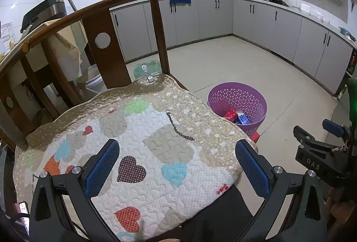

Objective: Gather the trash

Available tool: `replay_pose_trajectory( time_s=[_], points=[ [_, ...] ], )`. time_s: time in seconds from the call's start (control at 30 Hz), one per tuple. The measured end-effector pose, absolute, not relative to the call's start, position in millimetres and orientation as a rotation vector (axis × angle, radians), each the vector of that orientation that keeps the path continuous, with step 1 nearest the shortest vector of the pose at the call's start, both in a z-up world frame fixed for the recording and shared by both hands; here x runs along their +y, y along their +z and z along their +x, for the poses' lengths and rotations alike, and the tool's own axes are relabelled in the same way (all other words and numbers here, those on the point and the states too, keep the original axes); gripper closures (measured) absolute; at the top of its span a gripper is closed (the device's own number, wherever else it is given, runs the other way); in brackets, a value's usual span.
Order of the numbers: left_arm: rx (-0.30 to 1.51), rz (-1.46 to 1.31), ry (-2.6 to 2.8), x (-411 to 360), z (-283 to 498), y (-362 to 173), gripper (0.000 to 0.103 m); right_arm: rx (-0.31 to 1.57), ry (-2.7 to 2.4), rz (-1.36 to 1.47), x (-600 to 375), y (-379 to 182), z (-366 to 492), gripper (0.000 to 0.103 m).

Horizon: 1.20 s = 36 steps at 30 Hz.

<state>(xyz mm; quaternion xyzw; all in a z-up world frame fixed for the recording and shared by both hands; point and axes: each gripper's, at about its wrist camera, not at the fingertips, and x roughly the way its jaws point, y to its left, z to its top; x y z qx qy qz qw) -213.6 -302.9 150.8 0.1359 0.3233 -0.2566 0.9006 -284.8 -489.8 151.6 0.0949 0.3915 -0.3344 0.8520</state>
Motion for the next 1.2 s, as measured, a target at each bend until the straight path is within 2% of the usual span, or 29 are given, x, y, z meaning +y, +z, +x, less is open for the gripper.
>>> replay_pose_trajectory(
  time_s=[0.3,1.2],
  points=[
    [0.702,0.291,-0.535,-304.7,-210.4,142.3,0.0,0.857,-0.777,0.143,-492.8,147.1,-283.6,0.021],
    [0.812,0.285,-0.577,-307.1,-203.9,123.9,0.0,0.8,-0.652,0.229,-485.4,144.7,-281.4,0.019]
  ],
)
